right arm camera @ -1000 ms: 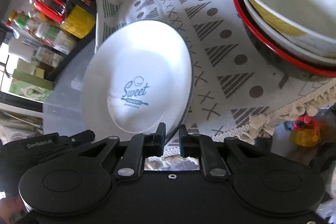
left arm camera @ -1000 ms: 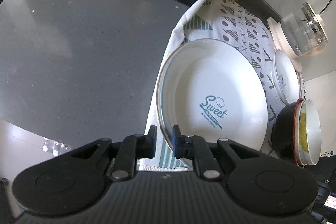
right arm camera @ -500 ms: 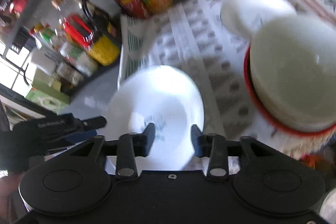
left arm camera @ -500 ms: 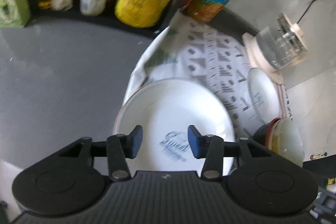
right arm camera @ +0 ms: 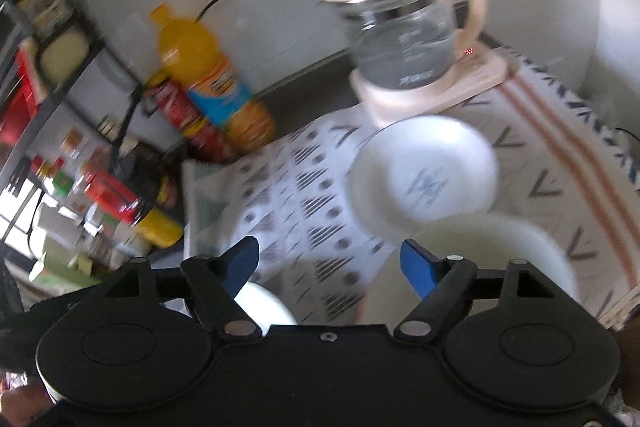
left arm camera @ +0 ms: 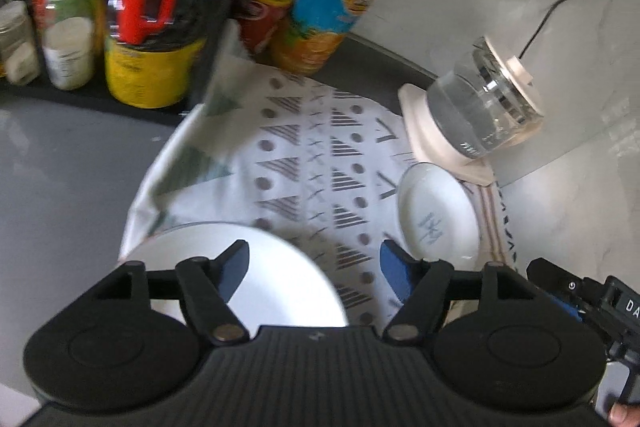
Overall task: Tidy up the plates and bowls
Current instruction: 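Move both grippers to the white plate printed 'BAKERY', then close both grippers on the rim of the 'BAKERY' plate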
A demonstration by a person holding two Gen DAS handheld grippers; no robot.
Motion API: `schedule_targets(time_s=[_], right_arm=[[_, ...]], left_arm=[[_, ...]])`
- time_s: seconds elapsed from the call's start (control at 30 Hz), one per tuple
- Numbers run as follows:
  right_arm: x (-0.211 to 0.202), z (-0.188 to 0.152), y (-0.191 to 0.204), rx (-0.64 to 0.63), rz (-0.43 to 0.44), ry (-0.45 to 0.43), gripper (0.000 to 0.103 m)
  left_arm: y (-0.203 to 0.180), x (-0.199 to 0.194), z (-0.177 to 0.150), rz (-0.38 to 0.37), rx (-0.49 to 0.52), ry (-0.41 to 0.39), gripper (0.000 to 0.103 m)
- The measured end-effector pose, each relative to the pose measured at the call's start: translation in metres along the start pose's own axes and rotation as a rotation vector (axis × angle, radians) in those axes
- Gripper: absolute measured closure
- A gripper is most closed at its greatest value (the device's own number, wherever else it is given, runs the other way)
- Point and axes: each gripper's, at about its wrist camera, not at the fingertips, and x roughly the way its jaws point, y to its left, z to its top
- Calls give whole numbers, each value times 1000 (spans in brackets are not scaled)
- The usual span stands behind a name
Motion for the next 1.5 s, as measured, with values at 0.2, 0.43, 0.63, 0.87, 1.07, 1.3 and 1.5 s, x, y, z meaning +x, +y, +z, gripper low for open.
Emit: schedule_targets(time_s=[0.2,0.43,0.63,0.87,1.07,1.3,1.5], right_arm=[[9,25,-39,44,-45,11,17],[27,42,-70,81,-67,57,11],[42,56,-94,120,-67,112,4],[71,67,-121,177,-33,208,18],[106,70,-141,227,-37,320,51],[134,71,-145,202,-75,404,65],[152,67,-154,209,-94,451,76]], left_arm=[[-28,30,8,-23,-2,26,32],[-53,64,14,-38,-11,71,32],[-66,95,18,-41,-41,115,25],[-72,133,17,-77,-104,190,26],[-72,162,13,-94,-154,233,39],[-73,186,7,-88,-192,273,64],[-76,200,4,-85,-194,285,80]])
